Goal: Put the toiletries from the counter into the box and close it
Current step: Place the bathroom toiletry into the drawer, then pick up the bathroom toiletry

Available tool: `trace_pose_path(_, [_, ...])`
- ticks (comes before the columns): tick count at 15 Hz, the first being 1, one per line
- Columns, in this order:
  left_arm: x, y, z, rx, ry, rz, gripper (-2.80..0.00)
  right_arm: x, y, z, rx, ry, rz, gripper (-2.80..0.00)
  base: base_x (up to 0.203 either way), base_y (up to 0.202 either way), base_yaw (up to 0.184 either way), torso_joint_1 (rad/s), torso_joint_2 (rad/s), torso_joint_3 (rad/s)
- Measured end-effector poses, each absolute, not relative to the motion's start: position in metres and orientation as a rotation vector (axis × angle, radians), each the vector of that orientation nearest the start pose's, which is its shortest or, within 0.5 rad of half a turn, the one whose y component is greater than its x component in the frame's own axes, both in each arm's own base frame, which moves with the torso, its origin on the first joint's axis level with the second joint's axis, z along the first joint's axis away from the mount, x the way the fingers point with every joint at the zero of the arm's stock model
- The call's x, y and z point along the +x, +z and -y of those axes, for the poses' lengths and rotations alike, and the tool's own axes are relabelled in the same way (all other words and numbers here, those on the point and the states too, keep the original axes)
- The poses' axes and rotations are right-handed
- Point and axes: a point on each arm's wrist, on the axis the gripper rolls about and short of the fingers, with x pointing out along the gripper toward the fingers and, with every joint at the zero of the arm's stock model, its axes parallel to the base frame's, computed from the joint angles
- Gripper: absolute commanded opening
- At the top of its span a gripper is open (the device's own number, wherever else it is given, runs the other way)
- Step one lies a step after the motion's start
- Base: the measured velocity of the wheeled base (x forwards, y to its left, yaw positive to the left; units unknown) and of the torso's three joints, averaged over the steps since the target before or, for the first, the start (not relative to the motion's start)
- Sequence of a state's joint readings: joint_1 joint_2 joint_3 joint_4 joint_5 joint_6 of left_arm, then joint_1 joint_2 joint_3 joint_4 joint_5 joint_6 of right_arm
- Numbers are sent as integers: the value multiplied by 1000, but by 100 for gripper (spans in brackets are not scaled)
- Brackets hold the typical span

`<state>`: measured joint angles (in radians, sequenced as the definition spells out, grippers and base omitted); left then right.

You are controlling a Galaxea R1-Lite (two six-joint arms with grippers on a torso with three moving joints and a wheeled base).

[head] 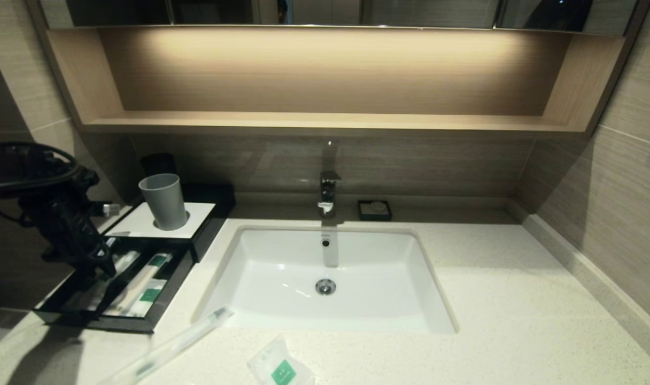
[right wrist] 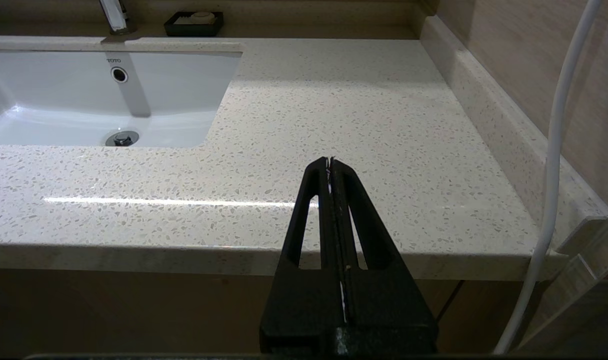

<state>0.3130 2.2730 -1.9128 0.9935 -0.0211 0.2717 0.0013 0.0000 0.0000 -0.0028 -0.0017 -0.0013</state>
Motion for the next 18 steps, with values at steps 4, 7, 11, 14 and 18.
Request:
trace_pose_path(4, [382, 146, -123, 0, 62, -1349, 0, -23, 76, 0, -1, -1, 3, -280, 0, 0, 0, 0, 0, 0])
trace_pose_path(7, [376, 161, -121, -6, 53, -1309, 0, -23, 76, 0, -1, 0, 3, -280, 0, 0, 0, 0, 0, 0])
trace_pose_path(11, [358, 199, -113, -31, -8, -1197, 0, -23, 76, 0, -1, 0, 3, -280, 0, 0, 0, 0, 0, 0])
trace_pose_path(14, [341, 231, -104, -34, -55, -1098, -280, -23, 76, 0, -1, 0, 3, -280, 0, 0, 0, 0, 0, 0])
trace_pose_path(18, [318, 259, -76, 79, -197, -1021, -280, -23, 76, 0, -1, 0, 3, -280, 0, 0, 0, 0, 0, 0])
